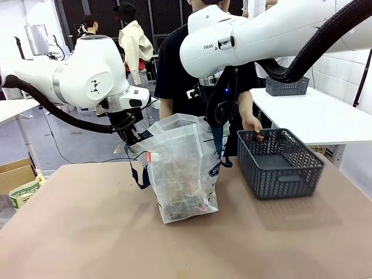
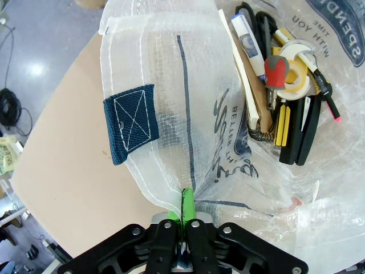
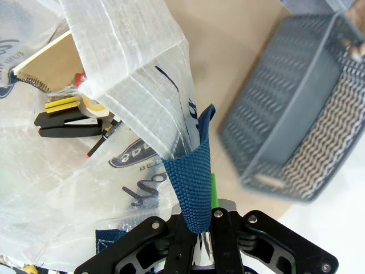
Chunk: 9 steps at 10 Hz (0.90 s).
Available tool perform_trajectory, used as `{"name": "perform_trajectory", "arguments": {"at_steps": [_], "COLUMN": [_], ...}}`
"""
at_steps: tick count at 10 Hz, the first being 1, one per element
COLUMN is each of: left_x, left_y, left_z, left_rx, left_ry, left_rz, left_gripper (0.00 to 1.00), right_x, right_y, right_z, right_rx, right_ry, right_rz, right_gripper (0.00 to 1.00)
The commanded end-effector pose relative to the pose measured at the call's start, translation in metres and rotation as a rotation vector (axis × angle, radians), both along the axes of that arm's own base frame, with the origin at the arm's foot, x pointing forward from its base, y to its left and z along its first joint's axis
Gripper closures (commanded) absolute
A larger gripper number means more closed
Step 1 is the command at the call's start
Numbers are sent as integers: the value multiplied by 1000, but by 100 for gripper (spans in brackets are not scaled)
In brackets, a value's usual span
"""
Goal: Transfer purchased items from the store into the shopping bag.
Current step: Move the Reusable shopping bag to the right side of the table.
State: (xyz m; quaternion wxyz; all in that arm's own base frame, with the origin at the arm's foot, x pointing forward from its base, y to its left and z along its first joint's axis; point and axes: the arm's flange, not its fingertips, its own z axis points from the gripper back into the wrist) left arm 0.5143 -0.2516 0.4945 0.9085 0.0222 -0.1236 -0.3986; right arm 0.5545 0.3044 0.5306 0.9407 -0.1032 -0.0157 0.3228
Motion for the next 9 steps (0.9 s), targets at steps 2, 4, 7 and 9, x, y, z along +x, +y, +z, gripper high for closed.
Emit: {"name": "perform_trajectory", "arguments": {"at_steps": [2,4,7,9], "left_x": [-1,0,-2,-4], "left_y": [1,0,-4,-8], "left_z": [0,0,12,23], "left_rx": [1,0,-77,-106], "left_ry": [0,0,12,-38], "left_rz": [3,0,47,10], "left_gripper": [100,100,100,100], "right_x": [0,0,-10,-19], "right_y": [-2,0,5,10], "right_z": [-1,0,5,11], "right_rx": [-2,0,43,86], "right_ry": [0,0,-49,-80], "right_rz": [-4,0,-19,-46], "right_gripper": [100,100,100,100]}}
